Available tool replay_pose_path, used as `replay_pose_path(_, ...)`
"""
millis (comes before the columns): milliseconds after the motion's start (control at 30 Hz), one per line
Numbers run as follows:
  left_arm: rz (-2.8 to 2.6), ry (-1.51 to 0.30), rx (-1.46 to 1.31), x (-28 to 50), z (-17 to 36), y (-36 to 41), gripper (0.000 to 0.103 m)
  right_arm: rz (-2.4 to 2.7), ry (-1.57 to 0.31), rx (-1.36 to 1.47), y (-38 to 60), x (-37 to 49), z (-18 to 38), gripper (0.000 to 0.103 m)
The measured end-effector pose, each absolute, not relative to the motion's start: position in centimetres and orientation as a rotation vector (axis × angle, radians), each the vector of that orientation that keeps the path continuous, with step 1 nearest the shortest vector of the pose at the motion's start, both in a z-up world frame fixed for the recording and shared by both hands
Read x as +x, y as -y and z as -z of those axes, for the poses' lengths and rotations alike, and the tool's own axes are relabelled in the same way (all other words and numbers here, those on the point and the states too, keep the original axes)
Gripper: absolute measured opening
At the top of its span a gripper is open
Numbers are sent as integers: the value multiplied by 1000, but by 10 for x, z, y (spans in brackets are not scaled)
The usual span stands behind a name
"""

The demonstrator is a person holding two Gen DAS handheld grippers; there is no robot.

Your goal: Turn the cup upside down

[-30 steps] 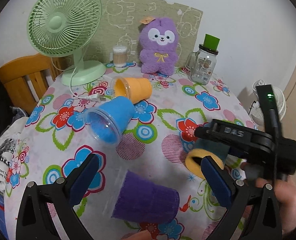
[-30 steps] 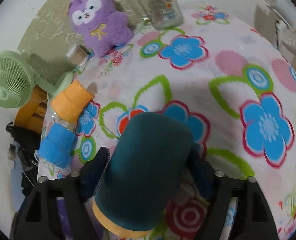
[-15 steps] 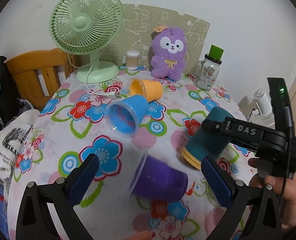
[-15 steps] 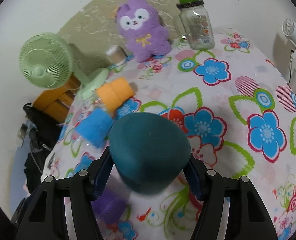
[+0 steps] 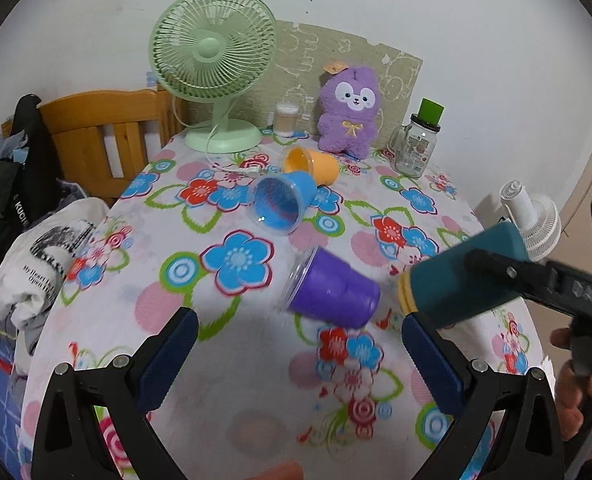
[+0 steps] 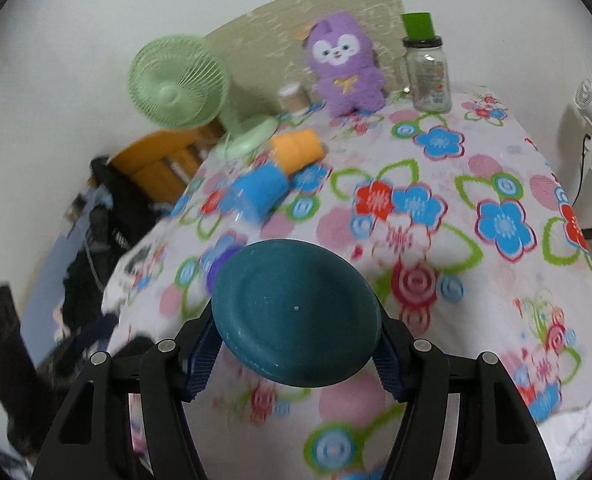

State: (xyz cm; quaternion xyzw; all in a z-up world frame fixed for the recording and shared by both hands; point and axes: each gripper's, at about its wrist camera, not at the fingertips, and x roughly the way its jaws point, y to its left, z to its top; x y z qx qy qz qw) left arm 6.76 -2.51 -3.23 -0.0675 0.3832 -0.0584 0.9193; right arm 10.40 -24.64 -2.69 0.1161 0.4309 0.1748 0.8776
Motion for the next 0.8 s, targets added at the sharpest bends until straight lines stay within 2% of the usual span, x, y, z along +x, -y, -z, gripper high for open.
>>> replay_pose_path(433, 86, -808, -144, 19, 41, 7, 103, -513, -1056, 173, 225, 26, 50, 68)
replay_pose_path(733, 65, -814, -168, 10, 46, -2, 103, -570, -1119, 204, 211, 68, 77, 68)
replay_pose_path(800, 59, -816, -177, 9, 47, -4, 103, -551, -1119, 238, 215, 87, 81, 71)
